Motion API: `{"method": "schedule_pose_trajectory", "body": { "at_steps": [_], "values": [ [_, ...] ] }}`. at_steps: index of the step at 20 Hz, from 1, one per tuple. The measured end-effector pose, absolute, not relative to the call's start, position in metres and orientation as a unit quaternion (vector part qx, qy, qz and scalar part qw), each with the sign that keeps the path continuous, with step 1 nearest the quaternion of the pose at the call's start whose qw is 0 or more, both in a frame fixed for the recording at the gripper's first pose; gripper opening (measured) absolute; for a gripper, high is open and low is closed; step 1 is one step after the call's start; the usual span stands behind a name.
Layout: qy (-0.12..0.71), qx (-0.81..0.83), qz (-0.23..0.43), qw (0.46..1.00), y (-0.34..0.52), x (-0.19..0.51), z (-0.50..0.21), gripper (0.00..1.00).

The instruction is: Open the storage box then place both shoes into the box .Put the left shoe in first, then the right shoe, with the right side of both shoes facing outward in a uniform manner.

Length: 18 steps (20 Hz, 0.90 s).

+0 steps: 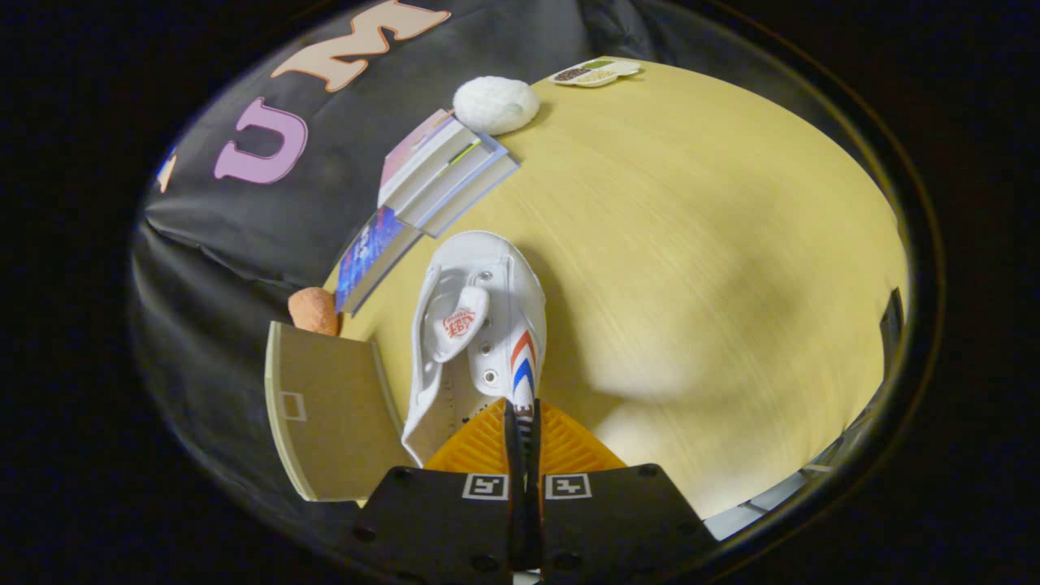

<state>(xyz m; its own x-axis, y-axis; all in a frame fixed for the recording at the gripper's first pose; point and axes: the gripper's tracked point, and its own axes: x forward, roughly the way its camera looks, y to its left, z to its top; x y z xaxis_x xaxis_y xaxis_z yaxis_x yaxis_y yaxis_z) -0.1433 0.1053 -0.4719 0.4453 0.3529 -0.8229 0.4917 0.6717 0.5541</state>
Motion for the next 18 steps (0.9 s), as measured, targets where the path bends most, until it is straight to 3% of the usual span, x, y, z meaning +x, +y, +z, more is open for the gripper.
{"method": "schedule_pose_trajectory", "body": {
  "at_steps": [11, 15, 18],
  "values": [
    [0.461, 0.427, 0.123, 0.769, 0.255, -0.086, -0.325, 0.02],
    [0.468, 0.398, 0.176, 0.769, 0.317, -0.086, -0.306, 0.02],
    [0.485, 0.365, 0.181, 0.774, 0.346, -0.092, -0.313, 0.02]
  ]
}}
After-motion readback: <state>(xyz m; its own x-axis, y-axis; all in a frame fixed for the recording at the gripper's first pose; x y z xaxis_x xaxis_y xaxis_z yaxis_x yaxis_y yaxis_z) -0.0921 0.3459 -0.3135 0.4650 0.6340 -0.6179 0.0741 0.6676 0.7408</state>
